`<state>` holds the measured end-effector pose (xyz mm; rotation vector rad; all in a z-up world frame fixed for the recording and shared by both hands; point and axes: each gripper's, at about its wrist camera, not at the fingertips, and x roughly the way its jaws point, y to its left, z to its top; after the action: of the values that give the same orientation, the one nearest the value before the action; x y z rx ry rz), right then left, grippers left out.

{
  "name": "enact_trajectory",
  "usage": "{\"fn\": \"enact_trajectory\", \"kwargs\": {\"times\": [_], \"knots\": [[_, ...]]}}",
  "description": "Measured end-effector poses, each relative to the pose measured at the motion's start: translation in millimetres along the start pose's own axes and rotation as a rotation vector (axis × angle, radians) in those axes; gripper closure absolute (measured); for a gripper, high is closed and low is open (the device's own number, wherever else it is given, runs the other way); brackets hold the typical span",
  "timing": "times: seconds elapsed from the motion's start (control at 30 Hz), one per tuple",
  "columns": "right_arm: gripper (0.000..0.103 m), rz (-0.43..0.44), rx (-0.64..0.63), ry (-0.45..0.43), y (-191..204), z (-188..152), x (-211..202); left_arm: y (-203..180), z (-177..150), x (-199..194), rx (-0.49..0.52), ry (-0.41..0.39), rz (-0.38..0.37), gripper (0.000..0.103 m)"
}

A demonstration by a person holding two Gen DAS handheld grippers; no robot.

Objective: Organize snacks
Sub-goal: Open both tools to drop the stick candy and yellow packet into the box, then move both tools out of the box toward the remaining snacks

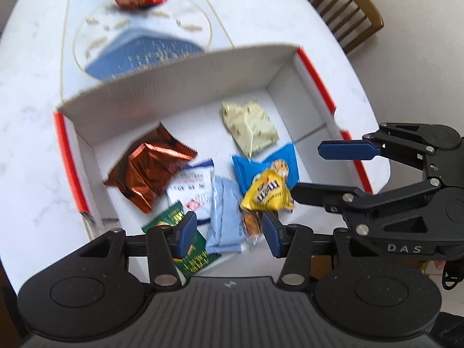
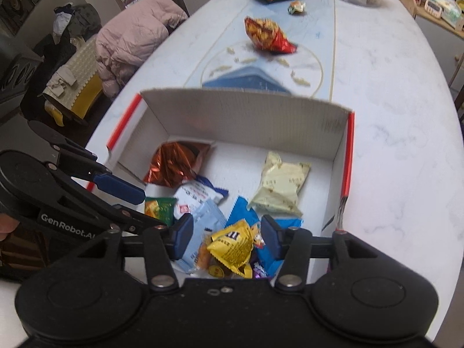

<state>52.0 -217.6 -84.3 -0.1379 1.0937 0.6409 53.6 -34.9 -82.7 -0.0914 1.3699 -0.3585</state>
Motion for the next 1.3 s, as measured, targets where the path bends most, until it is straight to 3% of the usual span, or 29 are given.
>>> {"fn": "enact_trajectory", "kwargs": {"times": [0.43, 0.7, 0.83, 0.93, 1.3], "knots": [[0.021, -0.026, -0.071, -0.154, 7, 57, -48, 2, 33, -75, 0.011, -0.231, 0.086, 0.051], [0.014, -0.031, -0.098, -0.231, -12, 114, -59, 13, 80, -98, -0.038, -0.342, 0.099, 0.031], [0.002, -0.025, -0.1, -0.254, -31, 148, -57, 25, 114, -96, -0.104, -0.362, 0.105, 0.029], [0.002, -0.005, -0.082, -0.253, -51, 177, -50, 35, 142, -92, -0.15, -0.37, 0.131, 0.029], [0.001, -0.056, -0.096, -0.252, -118, 289, 5, 81, 242, -64, -0.323, -0.37, 0.198, 0.029]]}}
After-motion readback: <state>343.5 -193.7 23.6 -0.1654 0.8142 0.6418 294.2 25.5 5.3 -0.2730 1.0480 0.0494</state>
